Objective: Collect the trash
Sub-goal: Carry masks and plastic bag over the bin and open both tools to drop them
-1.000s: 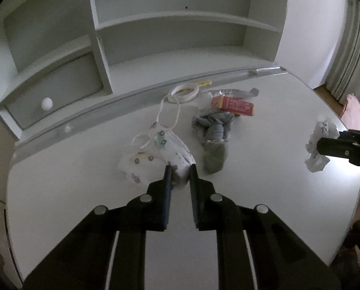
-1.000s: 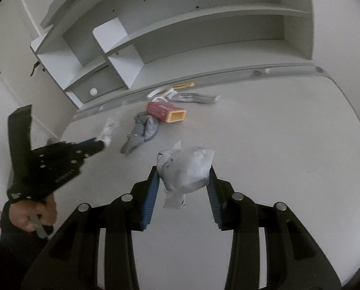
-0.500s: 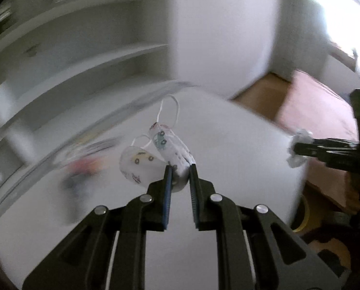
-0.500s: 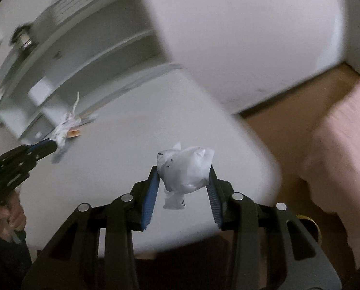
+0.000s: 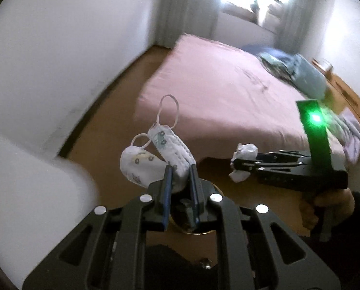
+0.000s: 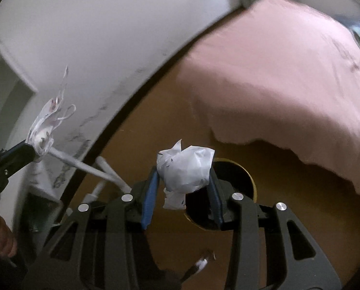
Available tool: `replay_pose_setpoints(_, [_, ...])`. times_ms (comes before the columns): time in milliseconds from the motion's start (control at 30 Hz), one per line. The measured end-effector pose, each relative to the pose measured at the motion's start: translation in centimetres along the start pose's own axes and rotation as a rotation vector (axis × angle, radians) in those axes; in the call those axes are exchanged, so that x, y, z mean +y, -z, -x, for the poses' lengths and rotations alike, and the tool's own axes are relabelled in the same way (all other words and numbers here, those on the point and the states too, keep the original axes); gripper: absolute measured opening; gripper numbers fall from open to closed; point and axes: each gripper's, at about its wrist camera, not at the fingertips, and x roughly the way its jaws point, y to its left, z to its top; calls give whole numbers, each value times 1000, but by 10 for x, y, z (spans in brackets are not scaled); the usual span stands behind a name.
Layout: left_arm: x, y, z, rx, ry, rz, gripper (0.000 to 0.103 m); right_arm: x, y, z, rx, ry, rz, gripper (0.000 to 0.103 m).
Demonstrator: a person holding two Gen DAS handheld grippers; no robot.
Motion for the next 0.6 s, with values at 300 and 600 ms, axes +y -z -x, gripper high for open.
replay_pose_setpoints(300, [-6,16,-126,213,78,51,15,-64,19,-54,139,34,-108,38])
replay_pose_setpoints(600, [-10,30,-174,297,89,73,15,-73,14,-73,182,19,-118,38])
